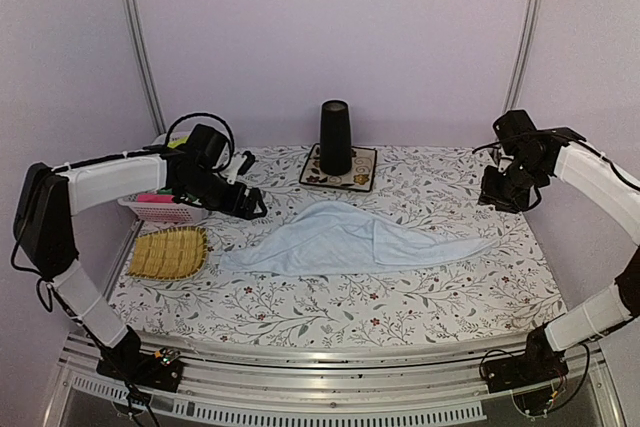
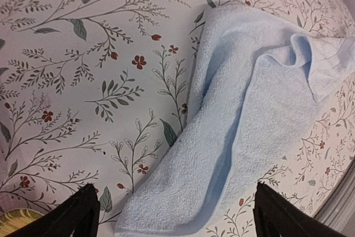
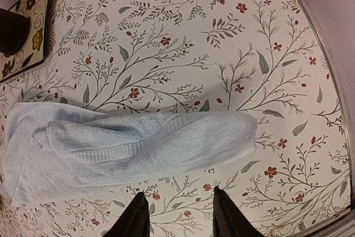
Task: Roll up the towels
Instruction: Place the towel at the center of the board, then adjust the towel at the center of the board.
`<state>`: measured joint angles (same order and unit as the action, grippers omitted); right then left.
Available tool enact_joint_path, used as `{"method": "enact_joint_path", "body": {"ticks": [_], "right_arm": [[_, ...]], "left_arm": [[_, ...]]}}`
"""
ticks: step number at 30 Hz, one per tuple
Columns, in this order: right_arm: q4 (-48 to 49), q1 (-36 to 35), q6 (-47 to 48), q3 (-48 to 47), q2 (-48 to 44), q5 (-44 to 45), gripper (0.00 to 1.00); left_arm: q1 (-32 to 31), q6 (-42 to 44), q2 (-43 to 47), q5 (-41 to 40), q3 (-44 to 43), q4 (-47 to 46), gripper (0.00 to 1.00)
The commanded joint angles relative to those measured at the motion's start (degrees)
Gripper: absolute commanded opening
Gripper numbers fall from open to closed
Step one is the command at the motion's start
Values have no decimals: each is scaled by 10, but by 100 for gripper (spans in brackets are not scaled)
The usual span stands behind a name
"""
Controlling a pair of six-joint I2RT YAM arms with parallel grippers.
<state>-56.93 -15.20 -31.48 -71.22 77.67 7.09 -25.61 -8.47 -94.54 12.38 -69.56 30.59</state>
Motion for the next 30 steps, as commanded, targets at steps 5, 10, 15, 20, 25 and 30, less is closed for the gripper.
{"method": "enact_joint_path", "body": {"ticks": [5, 10, 15, 20, 25, 30], "right_arm": [[15, -128, 55, -111, 96, 23, 48], [41, -238, 74, -151, 193, 0, 48], [59, -308, 62, -208, 307, 14, 48], [66, -320, 43, -231, 391, 45, 46], [71, -323, 38, -233, 436, 48, 41], [66, -328, 31, -236, 455, 46, 39]], "left_arm": [[2, 21, 66, -20, 44, 28, 97], [2, 31, 111, -54, 108, 14, 97], [3, 26, 144, -73, 158, -4, 97], [3, 12, 168, -73, 178, -5, 97], [3, 11, 189, -81, 179, -2, 97], [3, 21, 206, -90, 189, -2, 97]]}}
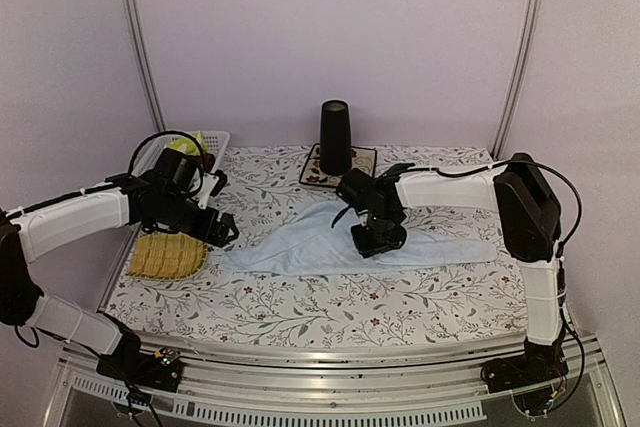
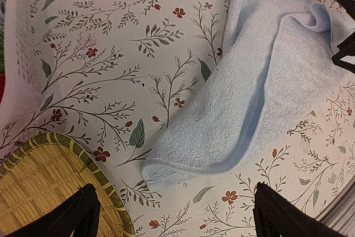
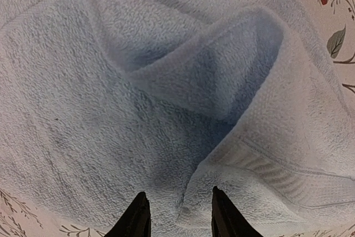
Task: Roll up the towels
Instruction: Adjust the towel at the center of the board.
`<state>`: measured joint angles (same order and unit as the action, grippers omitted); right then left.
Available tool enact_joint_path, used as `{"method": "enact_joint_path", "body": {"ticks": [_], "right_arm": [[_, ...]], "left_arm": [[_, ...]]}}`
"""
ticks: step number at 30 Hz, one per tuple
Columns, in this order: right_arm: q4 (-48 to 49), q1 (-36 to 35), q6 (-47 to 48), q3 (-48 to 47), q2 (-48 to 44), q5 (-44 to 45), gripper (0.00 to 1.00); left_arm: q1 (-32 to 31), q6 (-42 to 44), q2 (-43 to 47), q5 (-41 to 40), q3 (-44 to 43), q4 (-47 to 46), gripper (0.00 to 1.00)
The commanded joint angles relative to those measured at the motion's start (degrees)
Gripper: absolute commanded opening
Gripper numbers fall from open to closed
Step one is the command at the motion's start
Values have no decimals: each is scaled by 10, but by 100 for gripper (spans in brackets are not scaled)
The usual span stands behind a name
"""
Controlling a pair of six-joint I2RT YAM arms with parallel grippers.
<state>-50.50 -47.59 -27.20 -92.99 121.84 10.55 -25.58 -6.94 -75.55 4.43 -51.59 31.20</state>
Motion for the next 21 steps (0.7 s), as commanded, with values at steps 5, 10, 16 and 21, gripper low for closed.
{"method": "enact_joint_path", "body": {"ticks": [5, 10, 16, 21], "right_arm": [[-29, -19, -15, -23, 29, 17, 39], [-60, -35, -26, -7, 27, 42, 37], [-56, -35, -42, 26, 6, 63, 20], [-63, -36, -49, 31, 5, 94, 7]], "left_arm": [[2, 3, 11, -11, 8, -9, 97], [3, 0, 8, -11, 7, -7, 97], [3, -4, 10, -3, 9, -7, 97], [2, -6, 13, 5, 16, -10, 97]]}}
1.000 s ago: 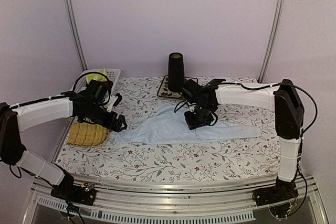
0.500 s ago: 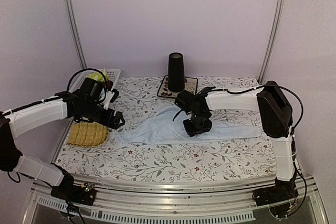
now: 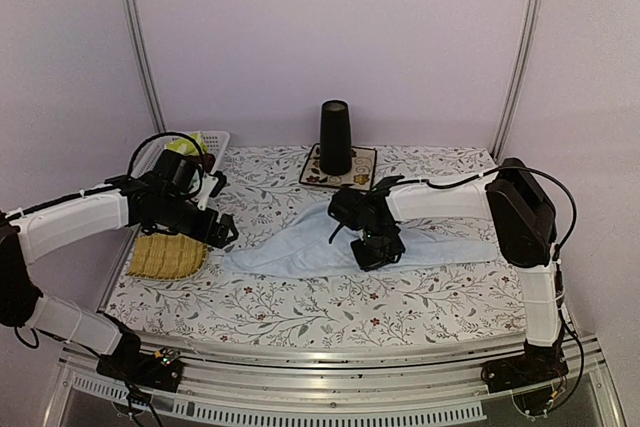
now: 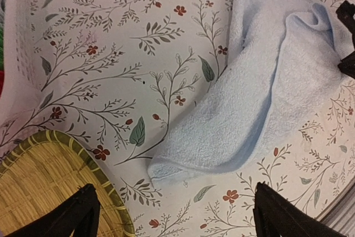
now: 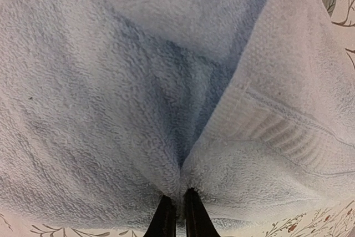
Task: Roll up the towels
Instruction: Adjust the towel at the center of the board.
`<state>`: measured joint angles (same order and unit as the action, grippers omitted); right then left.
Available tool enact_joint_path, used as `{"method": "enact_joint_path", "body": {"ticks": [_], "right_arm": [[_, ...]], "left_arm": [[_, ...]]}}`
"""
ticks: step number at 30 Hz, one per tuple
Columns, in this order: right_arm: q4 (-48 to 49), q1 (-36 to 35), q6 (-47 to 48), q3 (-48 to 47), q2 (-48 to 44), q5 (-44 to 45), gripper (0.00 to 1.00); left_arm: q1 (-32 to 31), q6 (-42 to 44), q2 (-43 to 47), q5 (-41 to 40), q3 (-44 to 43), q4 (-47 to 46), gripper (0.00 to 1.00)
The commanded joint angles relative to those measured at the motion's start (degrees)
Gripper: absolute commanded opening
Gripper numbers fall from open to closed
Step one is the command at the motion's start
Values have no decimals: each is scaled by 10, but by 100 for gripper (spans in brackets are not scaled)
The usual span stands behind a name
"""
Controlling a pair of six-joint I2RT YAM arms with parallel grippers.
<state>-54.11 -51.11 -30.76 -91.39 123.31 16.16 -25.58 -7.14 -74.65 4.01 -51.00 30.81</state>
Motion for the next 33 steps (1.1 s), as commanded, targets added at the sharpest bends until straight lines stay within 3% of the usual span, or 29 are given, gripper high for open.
{"method": "enact_joint_path", "body": {"ticks": [1, 4, 6, 7, 15, 33], "right_arm": [[-29, 0, -14, 13, -9, 44, 5], [-24, 0, -14, 7, -20, 44, 5], [-15, 0, -3, 8, -32, 34, 28], [-15, -1, -2, 8, -38, 33, 33], [-18, 0, 20, 23, -64, 40, 34], [13, 7, 90, 8, -17, 26, 32]], "left_arm": [[3, -4, 4, 10, 11, -7, 97], [3, -3, 3, 14, 8, -6, 97], [3, -2, 2, 17, 6, -5, 97], [2, -2, 2, 18, 6, -5, 97], [1, 0, 3, 37, 17, -8, 97], [1, -2, -8, 46, 21, -14, 97]]}}
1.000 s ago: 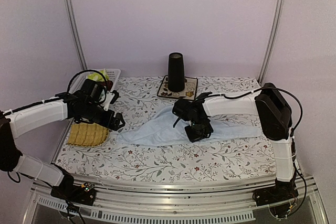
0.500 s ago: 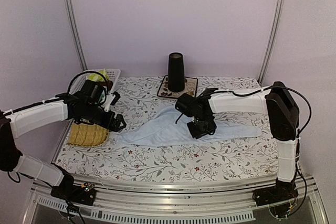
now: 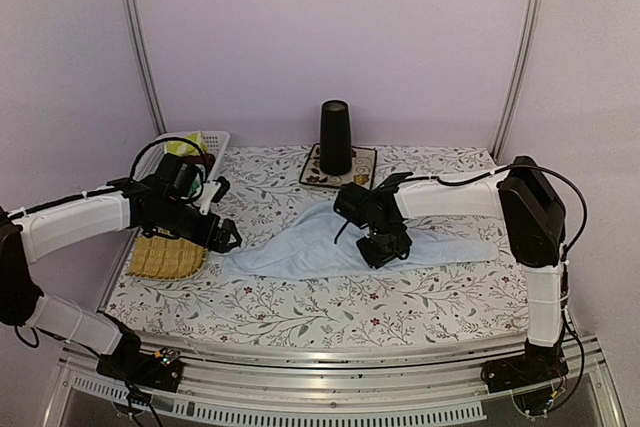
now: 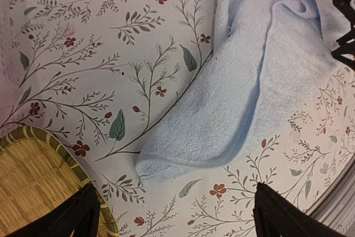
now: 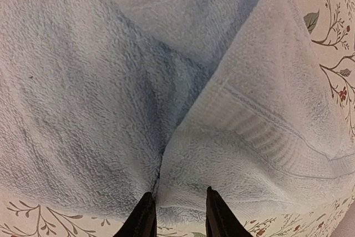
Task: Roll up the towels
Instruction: Adjust the towel at the center of the board.
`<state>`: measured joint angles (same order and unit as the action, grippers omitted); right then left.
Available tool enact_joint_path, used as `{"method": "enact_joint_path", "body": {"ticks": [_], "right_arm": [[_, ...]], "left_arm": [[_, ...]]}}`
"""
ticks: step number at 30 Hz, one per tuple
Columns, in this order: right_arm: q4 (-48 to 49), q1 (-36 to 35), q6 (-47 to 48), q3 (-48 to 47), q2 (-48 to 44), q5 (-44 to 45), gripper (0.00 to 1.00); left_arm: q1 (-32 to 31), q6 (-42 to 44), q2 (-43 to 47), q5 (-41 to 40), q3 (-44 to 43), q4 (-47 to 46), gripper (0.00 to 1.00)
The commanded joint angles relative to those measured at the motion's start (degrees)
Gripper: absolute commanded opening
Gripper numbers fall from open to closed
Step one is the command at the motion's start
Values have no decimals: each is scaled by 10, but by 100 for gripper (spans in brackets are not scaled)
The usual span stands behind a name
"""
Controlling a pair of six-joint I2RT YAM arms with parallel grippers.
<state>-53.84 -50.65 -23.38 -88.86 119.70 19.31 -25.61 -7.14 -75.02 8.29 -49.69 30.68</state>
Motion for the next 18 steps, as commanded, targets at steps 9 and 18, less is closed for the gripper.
{"method": "enact_joint_path", "body": {"ticks": [9, 18], "right_arm": [[16, 2, 17, -23, 29, -16, 14], [14, 6, 15, -20, 4, -21, 2]], "left_arm": [[1, -2, -7, 3, 8, -13, 97], [1, -1, -6, 2, 6, -12, 97]]}}
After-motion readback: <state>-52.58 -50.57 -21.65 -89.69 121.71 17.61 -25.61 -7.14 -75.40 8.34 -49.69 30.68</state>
